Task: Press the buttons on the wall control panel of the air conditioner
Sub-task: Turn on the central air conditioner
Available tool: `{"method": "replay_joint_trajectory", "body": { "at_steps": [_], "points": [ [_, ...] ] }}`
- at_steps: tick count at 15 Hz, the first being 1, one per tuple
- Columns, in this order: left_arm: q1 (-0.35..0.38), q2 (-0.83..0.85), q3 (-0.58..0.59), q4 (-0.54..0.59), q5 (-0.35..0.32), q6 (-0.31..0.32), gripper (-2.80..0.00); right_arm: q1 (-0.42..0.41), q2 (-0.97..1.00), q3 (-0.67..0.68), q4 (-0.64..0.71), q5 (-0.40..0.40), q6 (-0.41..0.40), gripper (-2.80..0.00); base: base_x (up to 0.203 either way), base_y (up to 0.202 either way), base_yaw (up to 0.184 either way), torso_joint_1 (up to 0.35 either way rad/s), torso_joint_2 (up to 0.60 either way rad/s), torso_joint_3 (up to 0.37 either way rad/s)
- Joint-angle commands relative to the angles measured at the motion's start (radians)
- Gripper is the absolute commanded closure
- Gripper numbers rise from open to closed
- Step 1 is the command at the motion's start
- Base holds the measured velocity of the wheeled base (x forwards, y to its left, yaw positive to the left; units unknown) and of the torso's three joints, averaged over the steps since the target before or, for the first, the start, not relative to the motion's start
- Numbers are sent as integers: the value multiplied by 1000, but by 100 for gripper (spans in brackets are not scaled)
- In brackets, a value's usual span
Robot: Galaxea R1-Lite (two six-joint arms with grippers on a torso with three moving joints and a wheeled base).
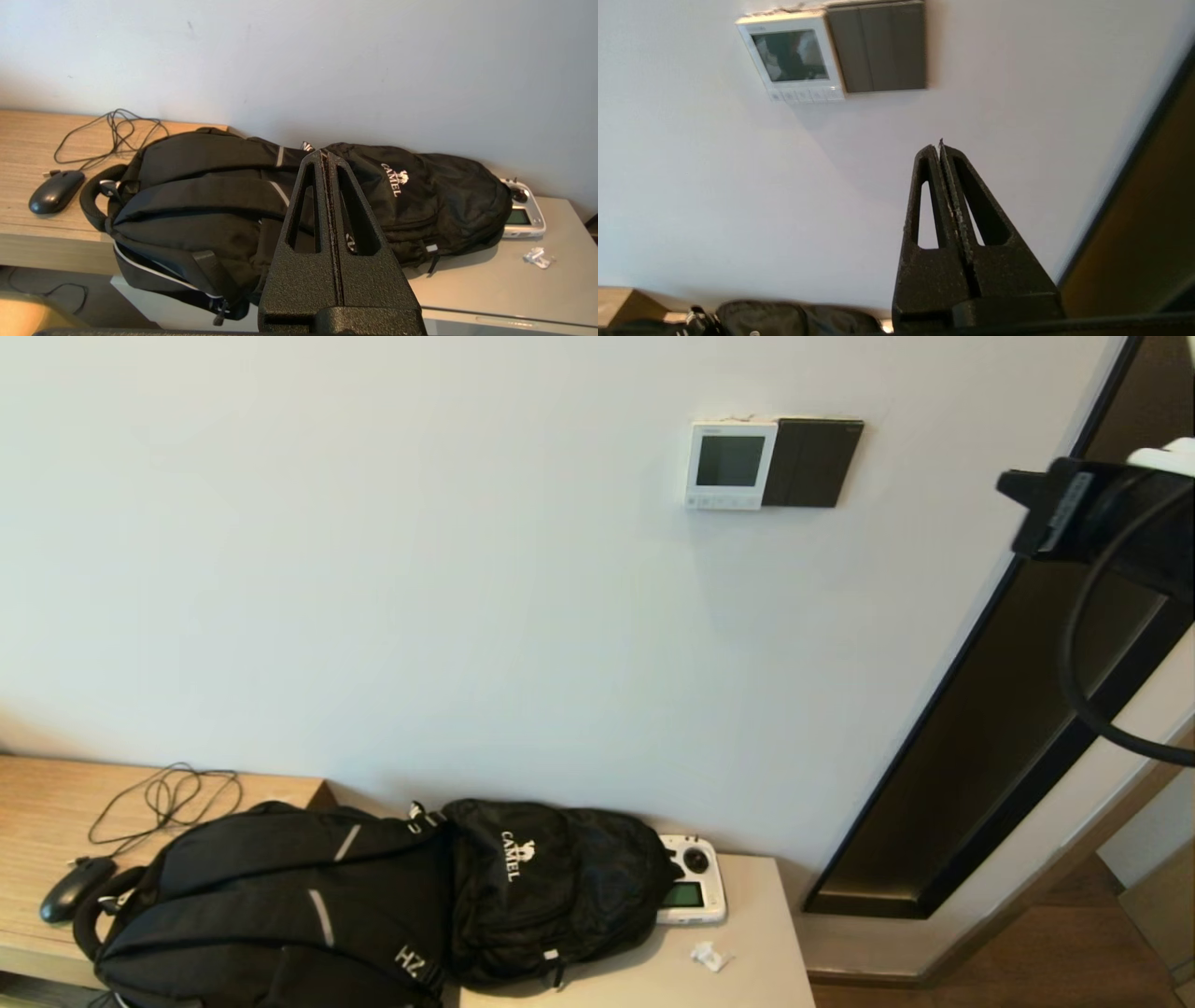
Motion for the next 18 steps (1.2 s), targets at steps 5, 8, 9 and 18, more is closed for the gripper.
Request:
{"method": "replay_joint_trajectory", "body": {
  "at_steps": [5,8,9,18],
  "points": [
    [1,0,0,0,0,0,0,96,336,-260,-76,-73,1,0,0,0,0,0,0,0],
    [0,0,0,0,1,0,0,120,462,-356,-84,-78,6,0,0,0,0,0,0,0],
    [0,-1,0,0,0,0,0,125,486,-372,-95,-77,6,0,0,0,0,0,0,0],
    [0,0,0,0,0,0,0,124,629,-521,-131,-96,-2,0,0,0,0,0,0,0]
  ]
}}
